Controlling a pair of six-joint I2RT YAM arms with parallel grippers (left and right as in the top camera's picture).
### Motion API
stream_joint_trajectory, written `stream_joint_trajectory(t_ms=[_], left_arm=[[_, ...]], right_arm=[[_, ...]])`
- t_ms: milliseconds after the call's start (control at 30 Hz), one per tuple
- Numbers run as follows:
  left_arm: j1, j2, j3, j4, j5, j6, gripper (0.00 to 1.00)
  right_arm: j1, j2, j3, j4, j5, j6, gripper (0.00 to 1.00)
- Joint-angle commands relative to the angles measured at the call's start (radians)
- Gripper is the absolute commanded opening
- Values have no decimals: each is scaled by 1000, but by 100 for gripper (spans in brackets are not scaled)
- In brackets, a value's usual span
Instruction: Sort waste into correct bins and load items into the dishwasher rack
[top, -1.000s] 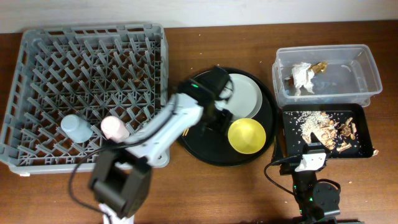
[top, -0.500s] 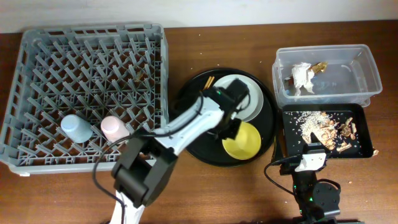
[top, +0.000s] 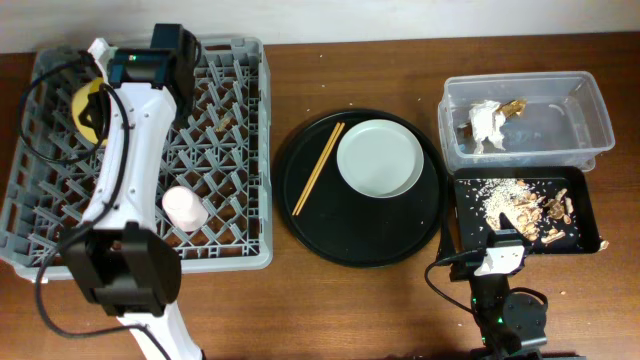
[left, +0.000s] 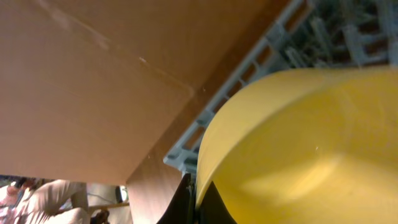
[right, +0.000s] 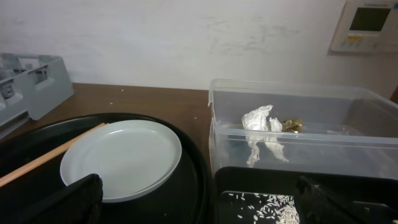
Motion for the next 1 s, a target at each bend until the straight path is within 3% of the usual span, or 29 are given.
stream_joint_trajectory(t_ms=[0, 200, 333, 433, 467, 500, 533, 600, 700, 800, 900, 933, 967], left_arm=[[48, 90, -29, 43, -104, -38, 0], [46, 254, -29, 76, -48, -37, 0], [-3, 269, -29, 72, -48, -37, 0], [-72, 269, -29, 45, -30, -37, 8], [-85, 269, -29, 39, -29, -37, 17], [-96, 269, -29, 28, -30, -37, 39], [-100, 269, -29, 13, -29, -37, 52], [-113, 267, -22, -41, 18, -37, 59], [-161, 260, 82, -158, 334, -33, 59], [-224, 247, 218, -179, 627, 138, 63], [-280, 245, 303, -77, 1042, 314, 63], [-320, 255, 286, 18, 1212, 446, 63], [-348, 271, 269, 56, 1227, 500, 63]], right_arm=[[-2, -6, -9, -1, -3, 5, 99], [-2, -6, -9, -1, -3, 5, 98], [-2, -6, -9, -1, -3, 5, 99], [-2, -6, -9, -1, -2, 5, 98], [-2, -6, -9, -1, -3, 5, 98], [-2, -6, -9, -1, -3, 5, 98], [-2, -6, -9, -1, -3, 5, 98], [-2, -5, -9, -1, -3, 5, 98], [-2, -5, -9, -1, -3, 5, 98], [-2, -5, -9, -1, -3, 5, 98], [-2, -5, -9, -1, -2, 5, 98], [-2, -5, -9, -1, -3, 5, 98], [-2, -5, -9, -1, -3, 5, 98]])
